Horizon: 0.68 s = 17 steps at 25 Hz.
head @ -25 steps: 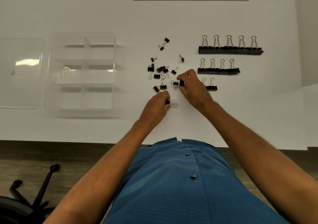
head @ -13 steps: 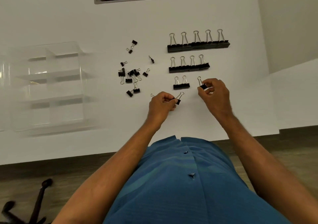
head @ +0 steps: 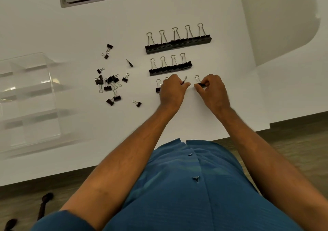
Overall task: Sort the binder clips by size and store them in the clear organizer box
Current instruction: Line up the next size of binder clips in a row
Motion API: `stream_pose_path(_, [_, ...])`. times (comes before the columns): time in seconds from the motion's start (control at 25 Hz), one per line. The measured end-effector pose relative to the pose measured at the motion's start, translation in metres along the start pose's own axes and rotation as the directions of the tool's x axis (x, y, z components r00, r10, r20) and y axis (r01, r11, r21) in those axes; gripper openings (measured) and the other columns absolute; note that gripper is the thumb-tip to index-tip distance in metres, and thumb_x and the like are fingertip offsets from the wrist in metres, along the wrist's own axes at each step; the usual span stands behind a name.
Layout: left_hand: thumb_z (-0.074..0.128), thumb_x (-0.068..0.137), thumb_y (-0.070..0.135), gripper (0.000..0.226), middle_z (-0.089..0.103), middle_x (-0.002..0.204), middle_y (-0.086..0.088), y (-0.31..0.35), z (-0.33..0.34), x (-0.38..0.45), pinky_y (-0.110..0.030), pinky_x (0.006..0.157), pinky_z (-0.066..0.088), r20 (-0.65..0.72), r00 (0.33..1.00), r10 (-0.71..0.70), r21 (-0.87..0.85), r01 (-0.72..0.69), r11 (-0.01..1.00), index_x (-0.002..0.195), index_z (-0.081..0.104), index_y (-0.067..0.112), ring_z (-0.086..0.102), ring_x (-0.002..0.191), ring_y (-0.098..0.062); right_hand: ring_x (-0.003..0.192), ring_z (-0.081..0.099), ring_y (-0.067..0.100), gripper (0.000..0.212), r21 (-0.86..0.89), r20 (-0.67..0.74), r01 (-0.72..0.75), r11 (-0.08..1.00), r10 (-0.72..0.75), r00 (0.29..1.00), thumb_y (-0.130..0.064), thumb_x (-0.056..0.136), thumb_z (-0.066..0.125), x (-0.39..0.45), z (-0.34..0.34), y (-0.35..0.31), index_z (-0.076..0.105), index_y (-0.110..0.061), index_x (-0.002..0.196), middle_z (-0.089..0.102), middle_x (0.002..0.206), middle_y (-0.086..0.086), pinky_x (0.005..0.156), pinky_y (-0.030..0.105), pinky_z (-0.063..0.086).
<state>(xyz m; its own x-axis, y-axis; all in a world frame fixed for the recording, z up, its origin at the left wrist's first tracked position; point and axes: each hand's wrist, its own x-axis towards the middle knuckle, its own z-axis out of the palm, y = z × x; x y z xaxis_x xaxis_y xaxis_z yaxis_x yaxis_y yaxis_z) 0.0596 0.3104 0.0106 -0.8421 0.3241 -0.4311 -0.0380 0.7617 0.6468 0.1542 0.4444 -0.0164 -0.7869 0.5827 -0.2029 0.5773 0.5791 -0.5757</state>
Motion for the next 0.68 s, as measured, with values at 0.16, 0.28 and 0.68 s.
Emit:
stream_pose_path(0.16, [0.068,0.088,0.05,0.044,0.068,0.09,-0.004,-0.003,0.003,-0.002,-0.034,0.063,0.046,0.017,0.995,0.096,0.26,-0.097,0.961,0.104,0.058,0.011,0.064,0.082,-0.023,0.086,0.056,0.016,0.033,-0.008,0.002,0.096,0.995,-0.096,0.995,-0.04,0.091,0.071,0.003,0.001,0.01,0.056,-0.014,0.105,0.051,0.107,0.004,0.072,0.027,0.053])
stream_pose_path(0.28, [0.069,0.09,0.04,0.041,0.066,0.108,-0.006,-0.013,-0.007,-0.008,-0.038,0.077,0.052,-0.01,0.944,0.329,0.321,-0.309,0.895,0.118,0.056,0.013,0.062,0.095,-0.024,0.103,0.051,0.017,0.036,-0.042,0.014,0.243,0.969,-0.243,0.97,-0.033,0.089,0.074,0.001,0.003,0.019,0.058,-0.014,0.115,0.052,0.118,0.006,0.081,0.021,0.047])
stream_pose_path(0.68, [0.076,0.085,0.028,0.046,0.05,0.121,-0.005,-0.093,-0.028,0.003,-0.017,0.097,0.029,-0.089,0.923,0.375,0.246,-0.344,0.906,0.128,0.062,0.019,0.039,0.113,-0.017,0.106,0.052,0.019,0.023,0.004,0.125,0.322,0.947,-0.32,0.939,-0.009,0.094,0.066,0.031,-0.002,0.023,0.066,-0.013,0.117,0.057,0.115,0.006,0.089,0.021,0.042])
